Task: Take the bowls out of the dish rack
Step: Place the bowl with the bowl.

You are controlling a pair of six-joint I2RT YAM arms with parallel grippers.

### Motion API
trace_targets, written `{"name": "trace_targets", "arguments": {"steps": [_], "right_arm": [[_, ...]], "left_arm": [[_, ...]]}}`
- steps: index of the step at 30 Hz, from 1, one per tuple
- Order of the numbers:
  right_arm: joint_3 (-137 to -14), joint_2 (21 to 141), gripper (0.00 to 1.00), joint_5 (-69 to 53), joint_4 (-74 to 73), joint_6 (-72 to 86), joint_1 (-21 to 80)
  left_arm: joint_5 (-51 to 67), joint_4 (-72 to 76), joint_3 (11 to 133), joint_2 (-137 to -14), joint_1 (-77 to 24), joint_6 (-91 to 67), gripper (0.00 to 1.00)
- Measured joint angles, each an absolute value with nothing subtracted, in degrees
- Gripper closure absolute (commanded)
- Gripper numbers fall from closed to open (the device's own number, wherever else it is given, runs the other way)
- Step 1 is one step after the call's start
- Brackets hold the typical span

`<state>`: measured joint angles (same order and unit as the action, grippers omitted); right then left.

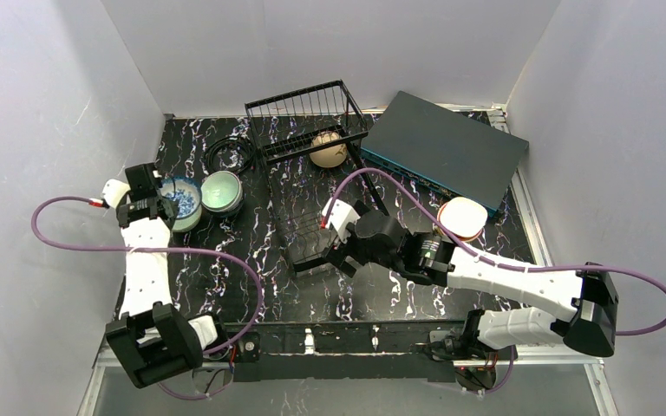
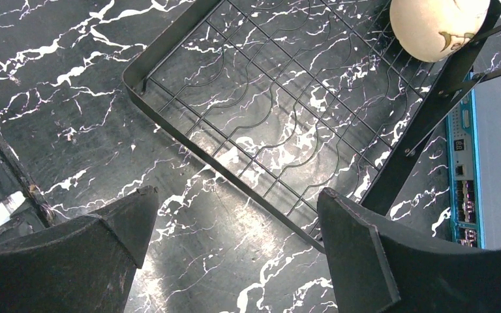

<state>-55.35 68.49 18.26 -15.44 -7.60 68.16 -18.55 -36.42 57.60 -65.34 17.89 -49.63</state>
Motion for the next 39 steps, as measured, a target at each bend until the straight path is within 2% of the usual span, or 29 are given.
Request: {"name": "trace_targets", "arguments": {"steps": [15,24,36,39], "right_arm": [[-55.35,68.97,0.01,18.31,-16.86,-7.46,68.16],[-55.37,71.16,0.01,18.31,-17.1,-7.51,68.16],[-55.37,71.24,0.01,18.31,-17.1,-7.62,68.14],[-55.37,71.26,0.01,18.28,-17.1,-7.57,68.16]], "left_arm": [[-21.56,-29.93,56.62,-71.26,22.09,-51.66,1.0],[-18.0,-29.02,56.62,-79.26,23.94,-51.66,0.99],[-15.81,-27.42,56.62,-81.54,24.23,-51.64,0.87],[-15.4,-27.44,56.62,-82.24,24.23,-51.64,0.76]]}}
